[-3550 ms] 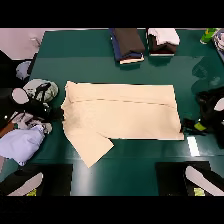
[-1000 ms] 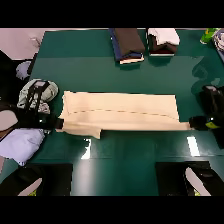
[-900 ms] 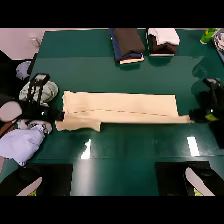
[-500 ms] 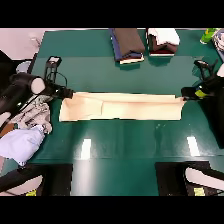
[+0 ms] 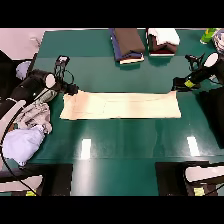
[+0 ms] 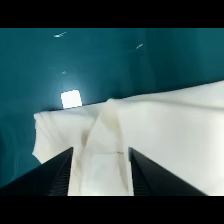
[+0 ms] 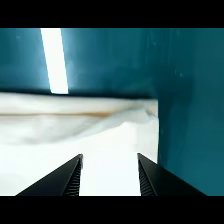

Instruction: Fold the shirts.

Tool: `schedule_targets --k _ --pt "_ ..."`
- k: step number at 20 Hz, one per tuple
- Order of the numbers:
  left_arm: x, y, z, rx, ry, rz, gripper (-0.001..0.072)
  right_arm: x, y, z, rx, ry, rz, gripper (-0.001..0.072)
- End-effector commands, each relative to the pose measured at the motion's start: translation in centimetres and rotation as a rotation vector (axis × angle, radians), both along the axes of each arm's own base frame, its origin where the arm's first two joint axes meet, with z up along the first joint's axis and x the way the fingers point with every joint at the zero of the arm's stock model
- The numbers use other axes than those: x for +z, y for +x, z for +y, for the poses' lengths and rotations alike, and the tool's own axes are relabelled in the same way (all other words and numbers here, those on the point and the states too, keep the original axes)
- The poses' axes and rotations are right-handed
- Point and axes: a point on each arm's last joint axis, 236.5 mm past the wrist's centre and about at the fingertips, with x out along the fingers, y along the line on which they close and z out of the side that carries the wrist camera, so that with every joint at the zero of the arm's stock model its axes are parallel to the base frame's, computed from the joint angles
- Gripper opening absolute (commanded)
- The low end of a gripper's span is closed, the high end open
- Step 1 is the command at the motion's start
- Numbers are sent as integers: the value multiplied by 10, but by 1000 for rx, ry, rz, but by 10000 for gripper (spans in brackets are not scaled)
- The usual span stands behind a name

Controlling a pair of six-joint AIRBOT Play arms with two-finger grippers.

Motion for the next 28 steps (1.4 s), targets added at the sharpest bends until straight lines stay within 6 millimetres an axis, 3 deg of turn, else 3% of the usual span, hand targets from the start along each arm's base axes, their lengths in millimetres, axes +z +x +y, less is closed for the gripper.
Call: schedule_targets --k 1,2,4,7,9,13,15,16,20,23,28 --pt "18 -8 0 9 1 64 426 7 1 -10 -20 20 -2 411" --pt "22 -10 0 9 4 79 426 4 -10 -17 -41 24 18 413" --pt "23 -15 -4 8 -9 102 425 -10 -34 -30 -83 36 65 573" --pt "24 -16 -24 11 -106 108 422 -43 -67 -33 -116 62 165 573" --pt "27 -16 -36 7 -164 111 20 -61 -75 -24 -123 83 182 571" --pt "30 -17 -47 6 -217 112 35 -75 -73 -11 -157 131 158 567" --pt "30 -17 -48 5 -222 113 35 -78 -75 -5 -141 128 164 503" --pt "30 -17 -51 4 -229 114 35 -79 -75 -2 -131 125 162 438" --pt "27 -26 -84 -64 -237 119 26 -78 -69 19 -56 111 144 29" --pt "12 -34 -126 -130 -245 128 25 -62 -68 23 -30 96 107 21" --pt "-9 -36 -200 -217 -312 138 25 3 -66 26 -12 78 -47 19"
